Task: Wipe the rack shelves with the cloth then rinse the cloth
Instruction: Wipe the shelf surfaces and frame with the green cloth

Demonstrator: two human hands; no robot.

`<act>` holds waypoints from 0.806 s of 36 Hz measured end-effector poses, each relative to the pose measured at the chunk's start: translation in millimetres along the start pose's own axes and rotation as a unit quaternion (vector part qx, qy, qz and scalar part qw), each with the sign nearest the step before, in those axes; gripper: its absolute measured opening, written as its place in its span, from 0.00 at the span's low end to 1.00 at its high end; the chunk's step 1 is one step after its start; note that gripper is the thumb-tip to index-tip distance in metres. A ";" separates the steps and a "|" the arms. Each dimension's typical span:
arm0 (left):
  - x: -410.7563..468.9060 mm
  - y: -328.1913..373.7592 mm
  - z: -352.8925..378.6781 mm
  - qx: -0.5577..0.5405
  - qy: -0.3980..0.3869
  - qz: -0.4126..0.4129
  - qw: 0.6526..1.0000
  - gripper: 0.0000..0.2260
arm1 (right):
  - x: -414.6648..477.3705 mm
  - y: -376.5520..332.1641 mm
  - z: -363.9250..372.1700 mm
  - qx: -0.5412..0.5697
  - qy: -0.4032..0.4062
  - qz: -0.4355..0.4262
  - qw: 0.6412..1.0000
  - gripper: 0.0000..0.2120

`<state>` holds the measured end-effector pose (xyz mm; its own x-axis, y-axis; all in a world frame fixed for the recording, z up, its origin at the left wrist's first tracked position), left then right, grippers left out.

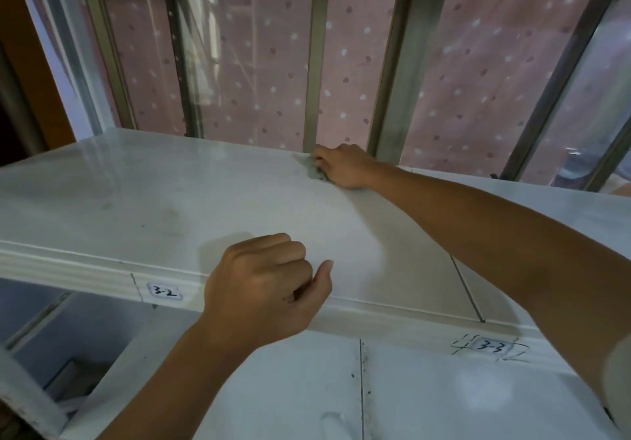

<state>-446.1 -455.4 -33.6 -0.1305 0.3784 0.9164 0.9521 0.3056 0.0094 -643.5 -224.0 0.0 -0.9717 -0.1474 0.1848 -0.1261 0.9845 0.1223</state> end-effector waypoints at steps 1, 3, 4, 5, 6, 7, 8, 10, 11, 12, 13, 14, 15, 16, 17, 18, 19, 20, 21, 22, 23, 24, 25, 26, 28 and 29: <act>-0.1 -0.1 -0.2 -0.003 0.000 -0.002 1.000 0.24 | -5.6 -18.0 -3.7 0.012 0.003 -0.031 0.999 0.12; -0.7 -0.6 -0.1 -0.004 0.001 -0.006 1.000 0.24 | -21.2 -54.4 -10.9 0.027 0.008 -0.095 0.995 0.08; -1.0 -0.8 -0.1 -0.004 0.002 -0.007 1.000 0.24 | -31.0 -72.3 -14.4 0.033 0.008 -0.123 0.992 0.07; -1.4 -1.1 0.1 -0.004 0.004 -0.008 1.000 0.23 | -41.1 -89.5 -17.5 0.039 0.010 -0.147 0.988 0.06; -1.9 -1.3 0.0 -0.004 0.006 -0.009 1.000 0.23 | -51.4 -104.7 -20.5 0.044 0.012 -0.164 0.985 0.07; -2.5 -1.4 -0.4 -0.004 0.011 -0.009 1.000 0.23 | -60.3 -116.4 -22.9 0.050 0.014 -0.174 0.983 0.08; -3.4 -1.2 -1.1 -0.003 0.015 -0.008 1.000 0.23 | -67.8 -124.9 -24.6 0.052 0.017 -0.180 0.982 0.08; -4.8 0.5 -3.0 -0.005 0.019 -0.001 1.000 0.22 | -79.7 -134.0 -27.5 0.051 0.026 -0.181 0.982 0.09; -5.4 1.7 -4.3 -0.005 0.020 0.001 1.000 0.22 | -84.3 -136.5 -28.9 0.051 0.030 -0.182 0.982 0.09; -6.2 2.6 -6.0 -0.004 0.022 0.003 1.000 0.22 | -87.6 -138.1 -29.5 0.056 0.032 -0.181 0.981 0.09; -7.4 3.4 -8.4 -0.003 0.022 0.003 1.000 0.21 | -89.9 -138.7 -30.0 0.064 0.029 -0.178 0.981 0.08; -9.2 4.2 -11.0 -0.002 0.020 0.004 1.000 0.21 | -91.2 -138.3 -30.3 0.074 0.024 -0.172 0.982 0.08; -11.9 5.1 -13.7 -0.001 0.014 0.008 1.000 0.20 | -91.2 -136.6 -30.7 0.083 0.020 -0.164 0.983 0.08; -15.6 5.4 -17.1 -0.001 0.004 0.013 1.000 0.19 | -90.2 -134.3 -31.5 0.090 0.020 -0.154 0.984 0.08; -20.1 4.6 -21.3 -0.001 -0.008 0.018 1.000 0.17 | -88.7 -131.6 -32.4 0.094 0.022 -0.142 0.985 0.08; -25.0 2.5 -26.7 0.002 -0.020 0.023 1.000 0.14 | -86.4 -128.2 -32.7 0.094 0.025 -0.125 0.987 0.08; -30.0 -0.6 -33.6 0.006 -0.030 0.027 0.999 0.11 | -83.5 -124.0 -32.3 0.090 0.030 -0.101 0.990 0.08; -35.3 -4.9 -41.3 0.012 -0.036 0.030 0.999 0.08 | -80.3 -119.2 -31.6 0.084 0.034 -0.071 0.993 0.08; -41.0 -11.1 -49.4 0.022 -0.040 0.030 0.999 0.06 | -77.4 -114.3 -30.6 0.076 0.038 -0.040 0.996 0.09; -46.6 -18.7 -58.2 0.031 -0.044 0.026 0.998 0.04 | -74.5 -110.3 -29.4 0.066 0.041 -0.008 0.997 0.10; -52.2 -27.0 -67.5 0.039 -0.045 0.021 0.998 0.03 | -72.6 -107.3 -28.9 0.055 0.043 0.020 0.997 0.10; -57.7 -36.0 -76.9 0.048 -0.044 0.015 0.998 0.02 | -71.5 -106.0 -28.6 0.044 0.043 0.040 0.997 0.11; -62.8 -45.0 -87.1 0.059 -0.042 0.011 0.997 0.02 | -70.8 -106.6 -28.9 0.034 0.043 0.055 0.997 0.11; -67.4 -54.0 -97.6 0.071 -0.039 0.010 0.997 0.02 | -70.7 -107.6 -29.4 0.025 0.043 0.065 0.997 0.11; -74.2 -71.3 -119.0 0.088 -0.029 -0.003 0.996 0.02 | -70.2 -108.7 -30.3 0.017 0.041 0.084 0.995 0.11; -76.8 -79.5 -130.2 0.092 -0.021 -0.019 0.995 0.02 | -69.7 -108.6 -29.9 0.019 0.042 0.094 0.995 0.10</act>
<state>-475.7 -622.5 -52.7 -0.1797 0.3982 0.8995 0.8802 0.4734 -0.0337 -556.0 -323.4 3.0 -0.9591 0.0333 0.2812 0.0470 0.9980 0.0423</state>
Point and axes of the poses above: each hand's wrist, its own x-axis towards the middle knuckle, its own z-axis out of the palm, y = z × x, the point moved 4 cm from there along x, towards the middle knuckle, and after that the axes turned 2 degrees about z, right-handed, at the moved point
